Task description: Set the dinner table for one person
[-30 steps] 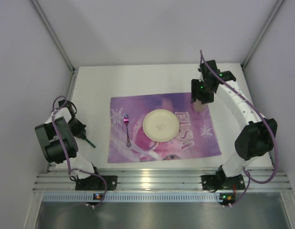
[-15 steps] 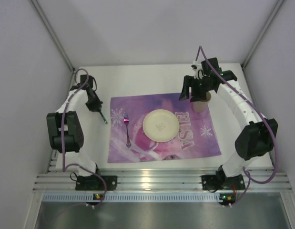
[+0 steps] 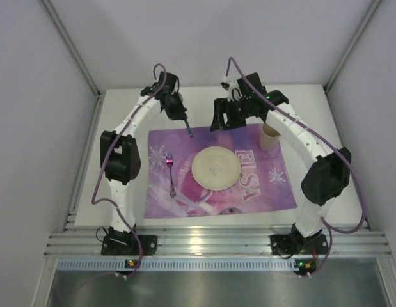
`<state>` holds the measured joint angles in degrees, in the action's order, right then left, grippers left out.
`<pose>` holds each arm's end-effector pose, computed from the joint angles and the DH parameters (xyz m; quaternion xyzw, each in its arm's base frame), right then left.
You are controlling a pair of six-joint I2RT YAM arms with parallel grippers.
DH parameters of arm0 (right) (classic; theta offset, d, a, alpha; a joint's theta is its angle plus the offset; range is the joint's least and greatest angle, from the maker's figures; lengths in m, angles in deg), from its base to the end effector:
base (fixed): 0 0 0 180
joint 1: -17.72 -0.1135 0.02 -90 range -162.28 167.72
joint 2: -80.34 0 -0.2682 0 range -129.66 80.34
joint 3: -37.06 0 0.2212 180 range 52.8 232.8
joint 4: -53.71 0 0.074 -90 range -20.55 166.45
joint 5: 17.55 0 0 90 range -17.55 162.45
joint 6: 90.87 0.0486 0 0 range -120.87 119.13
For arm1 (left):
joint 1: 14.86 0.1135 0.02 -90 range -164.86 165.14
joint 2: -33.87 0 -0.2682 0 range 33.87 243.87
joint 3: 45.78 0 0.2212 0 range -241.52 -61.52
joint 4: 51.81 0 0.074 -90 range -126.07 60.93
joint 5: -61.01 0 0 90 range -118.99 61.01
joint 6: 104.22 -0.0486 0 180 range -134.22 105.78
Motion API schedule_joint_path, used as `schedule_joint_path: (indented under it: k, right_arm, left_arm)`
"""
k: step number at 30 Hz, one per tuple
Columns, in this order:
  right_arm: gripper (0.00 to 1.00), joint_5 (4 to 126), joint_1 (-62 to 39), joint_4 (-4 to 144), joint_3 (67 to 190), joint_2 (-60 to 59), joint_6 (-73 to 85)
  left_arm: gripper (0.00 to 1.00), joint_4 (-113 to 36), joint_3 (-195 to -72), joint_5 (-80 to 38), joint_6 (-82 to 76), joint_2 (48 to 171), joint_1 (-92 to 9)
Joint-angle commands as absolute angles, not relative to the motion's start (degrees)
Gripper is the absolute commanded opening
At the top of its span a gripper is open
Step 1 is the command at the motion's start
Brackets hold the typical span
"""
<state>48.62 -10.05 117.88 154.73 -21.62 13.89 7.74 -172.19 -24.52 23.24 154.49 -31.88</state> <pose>0.3156 0.1884 0.3471 -0.1764 0.9007 0.3057 0.2533 0.4283 -0.1351 0.2679 -0.1566 0.9368 -0.1752 0.2593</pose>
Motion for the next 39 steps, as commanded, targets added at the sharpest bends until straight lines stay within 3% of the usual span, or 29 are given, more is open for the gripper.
schedule_joint_path:
  k: [1,7,14,23,26,27,29,32,33,36,37,39]
  right_arm:
    - [0.7,47.94,-10.84,108.06,150.2,-21.71,16.69]
    - [0.7,47.49,-11.28,95.65,145.96,-23.54,20.14]
    - [0.69,51.61,-11.9,94.94,150.97,-29.7,20.05]
    - [0.65,56.55,-14.09,96.61,154.22,-32.78,18.82]
    - [0.39,56.46,-15.23,96.78,154.05,-33.31,18.82]
    - [0.2,56.46,-15.5,96.79,153.79,-33.22,18.73]
    - [0.0,56.81,-16.55,96.96,153.61,-33.13,18.56]
    - [0.0,57.42,-16.82,97.05,153.26,-32.34,18.73]
    - [0.0,57.95,-16.82,97.4,153.34,-31.64,18.73]
    - [0.0,60.58,-16.38,99.24,153.52,-29.36,18.99]
    - [0.0,61.46,-15.68,99.68,153.26,-28.57,19.25]
    - [0.0,62.25,-14.8,100.12,150.64,-25.23,19.87]
  left_arm:
    - [0.0,9.2,-178.23,-16.36,27.18,157.17,-34.53]
    - [0.0,9.11,-179.74,-7.9,29.2,157.36,-36.66]
    - [0.0,3.75,-174.46,0.27,31.4,152.96,-36.66]
    - [0.0,1.64,-172.62,2.12,30.61,149.89,-36.57]
    - [0.0,0.94,-171.65,3.09,30.78,149.53,-36.57]
    - [0.0,0.76,-171.47,3.27,30.78,149.53,-36.48]
    - [0.0,0.41,-171.12,3.53,30.78,149.18,-36.48]
    - [0.0,0.32,-170.51,3.53,30.26,148.74,-36.31]
    - [0.03,0.32,-170.16,3.53,29.91,148.74,-36.22]
    - [0.41,1.19,-169.01,2.13,29.21,148.13,-35.26]
    - [0.98,1.55,-168.66,1.87,29.03,147.69,-34.82]
    - [0.98,2.16,-167.96,0.2,28.5,147.25,-33.24]
